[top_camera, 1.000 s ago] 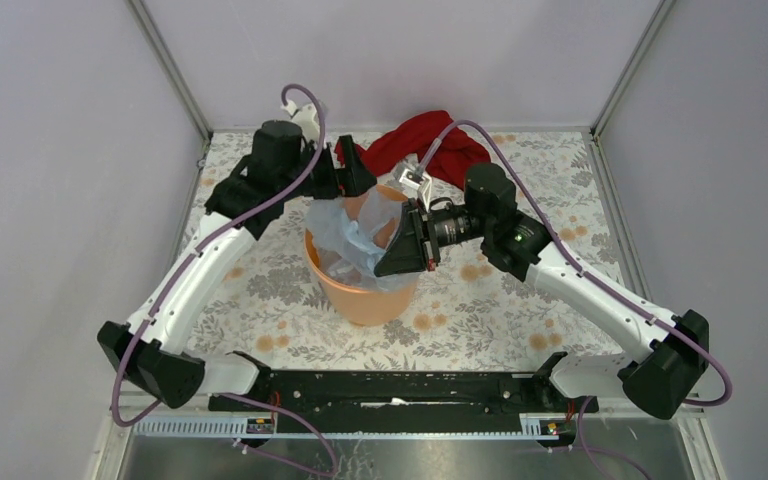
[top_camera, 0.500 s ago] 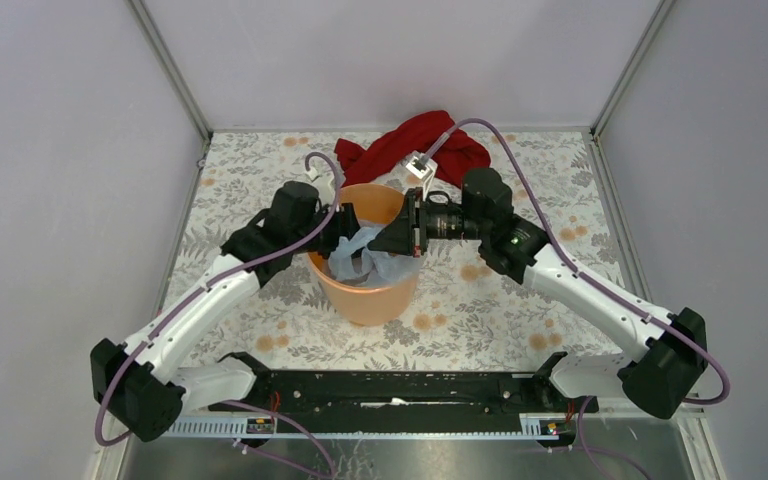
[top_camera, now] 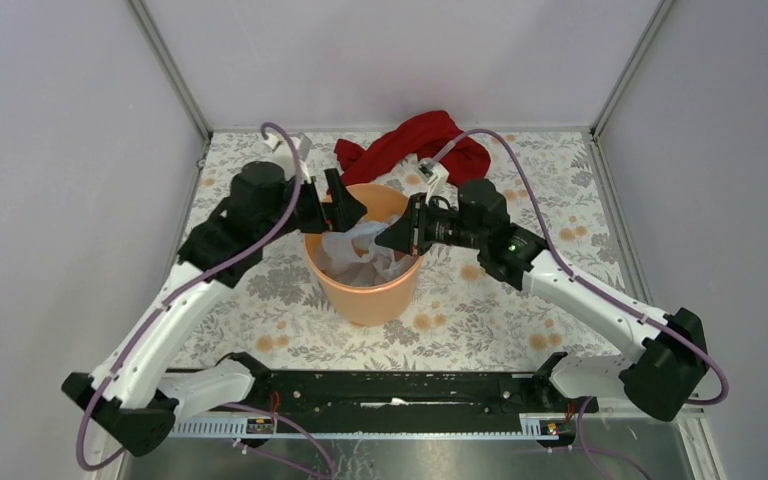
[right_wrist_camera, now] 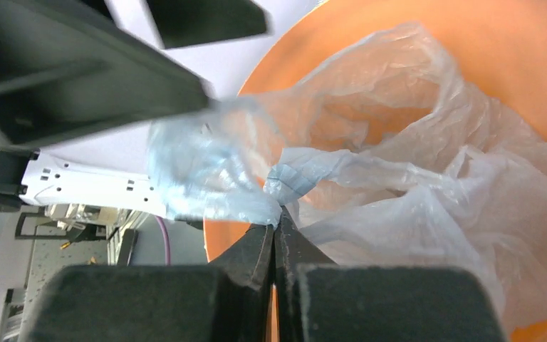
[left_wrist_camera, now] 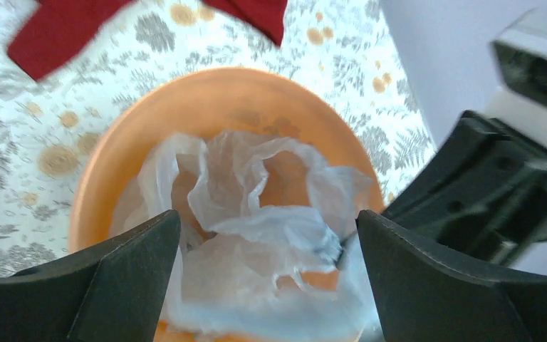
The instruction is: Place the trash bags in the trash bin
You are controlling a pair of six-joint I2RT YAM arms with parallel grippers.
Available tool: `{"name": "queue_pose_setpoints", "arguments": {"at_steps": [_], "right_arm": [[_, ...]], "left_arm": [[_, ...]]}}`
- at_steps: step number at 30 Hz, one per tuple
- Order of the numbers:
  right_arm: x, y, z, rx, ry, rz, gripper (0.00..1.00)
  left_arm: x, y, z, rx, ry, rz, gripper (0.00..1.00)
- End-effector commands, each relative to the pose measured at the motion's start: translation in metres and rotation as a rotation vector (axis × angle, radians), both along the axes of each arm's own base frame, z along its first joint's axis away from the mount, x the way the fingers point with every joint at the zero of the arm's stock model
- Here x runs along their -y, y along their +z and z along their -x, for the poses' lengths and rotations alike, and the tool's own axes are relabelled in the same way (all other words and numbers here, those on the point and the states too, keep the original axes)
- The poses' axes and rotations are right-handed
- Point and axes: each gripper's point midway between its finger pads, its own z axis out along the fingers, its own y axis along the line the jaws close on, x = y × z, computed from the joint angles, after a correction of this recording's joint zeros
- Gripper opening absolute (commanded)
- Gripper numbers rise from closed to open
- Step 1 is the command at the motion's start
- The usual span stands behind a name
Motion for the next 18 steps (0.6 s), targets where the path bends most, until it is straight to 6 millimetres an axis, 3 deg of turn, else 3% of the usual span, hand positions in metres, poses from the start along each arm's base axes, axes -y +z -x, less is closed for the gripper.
{"name": "queue_pose_setpoints", "arguments": {"at_steps": [1,5,8,11,14,18], "right_arm": [[0.010,0.025,-0.012,0.091,-0.097,-0.011,0.00],[0.007,0.039,-0.012,0.080,-0.101,-0.064,0.00],[0.006,0.048,-0.011,0.073,-0.113,-0.101,0.00],[0.009,0.056,-0.012,0.082,-0.143,-0.118,0.00],[0.005,0.062,-0.008,0.095,-0.124,-0.132,0.00],[-0.001,0.063,-0.003,0.113,-0.104,-0.122,0.00]], "left_arm": [[-0.035,0.058,0.014,0.142,0.097,0.008,0.99],[-0.032,0.077,0.040,0.141,0.037,0.090,0.99],[-0.010,0.084,0.066,0.111,-0.118,0.209,0.99],[0.008,0.084,0.081,0.033,-0.187,0.353,0.96],[0.030,0.083,0.084,-0.071,-0.239,0.558,0.92],[0.035,0.068,0.058,-0.230,-0.078,0.652,0.86]]}}
